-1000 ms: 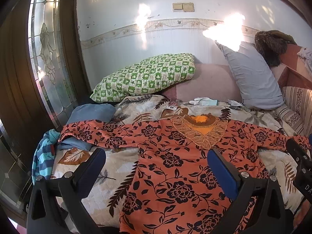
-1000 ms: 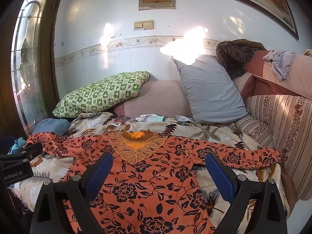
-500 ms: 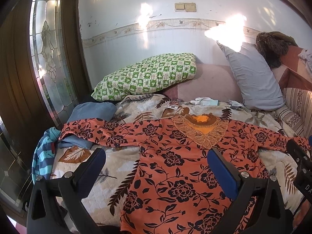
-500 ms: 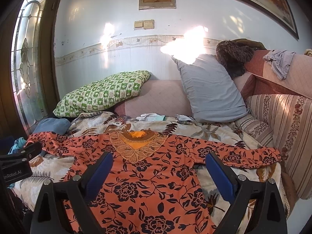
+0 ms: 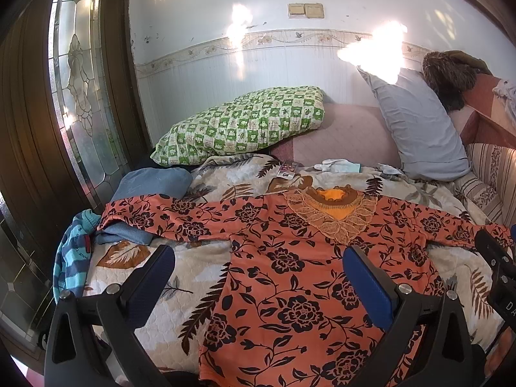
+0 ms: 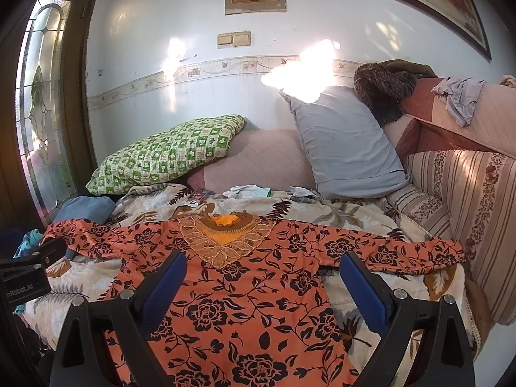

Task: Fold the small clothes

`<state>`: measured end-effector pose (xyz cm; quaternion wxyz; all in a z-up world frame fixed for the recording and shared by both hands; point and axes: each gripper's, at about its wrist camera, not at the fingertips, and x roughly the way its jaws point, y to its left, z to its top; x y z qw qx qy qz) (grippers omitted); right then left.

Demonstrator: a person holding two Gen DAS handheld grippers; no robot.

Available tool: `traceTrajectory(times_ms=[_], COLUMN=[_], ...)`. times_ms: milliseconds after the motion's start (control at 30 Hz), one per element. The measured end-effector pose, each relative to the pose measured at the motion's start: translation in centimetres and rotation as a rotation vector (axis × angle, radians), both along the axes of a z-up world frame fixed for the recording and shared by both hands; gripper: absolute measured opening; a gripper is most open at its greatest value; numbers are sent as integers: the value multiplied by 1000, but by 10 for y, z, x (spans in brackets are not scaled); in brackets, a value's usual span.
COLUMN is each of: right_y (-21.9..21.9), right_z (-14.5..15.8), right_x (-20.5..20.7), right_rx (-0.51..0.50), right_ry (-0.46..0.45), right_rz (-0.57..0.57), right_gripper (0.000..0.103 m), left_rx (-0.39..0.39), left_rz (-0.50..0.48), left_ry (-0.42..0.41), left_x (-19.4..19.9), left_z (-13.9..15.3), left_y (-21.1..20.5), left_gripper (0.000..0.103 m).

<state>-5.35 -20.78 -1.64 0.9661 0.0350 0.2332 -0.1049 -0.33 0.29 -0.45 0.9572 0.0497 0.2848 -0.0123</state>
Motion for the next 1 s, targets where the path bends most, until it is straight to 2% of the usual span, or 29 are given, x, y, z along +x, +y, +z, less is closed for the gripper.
traceTrajectory(times_ms=[700, 1000], right_y=[2, -1], right_z=[-4, -10], right_x=[1, 6], right_rx=[5, 11], right_ry=[11, 25], right_rz=[-2, -3], right_gripper=[97, 97], left_rx=[3, 4], left_rz=[-1, -1], left_ry=[12, 34], left_x=[-4, 7], left_z=[-10, -12], left_y=[-1, 0], left_gripper=[103, 103])
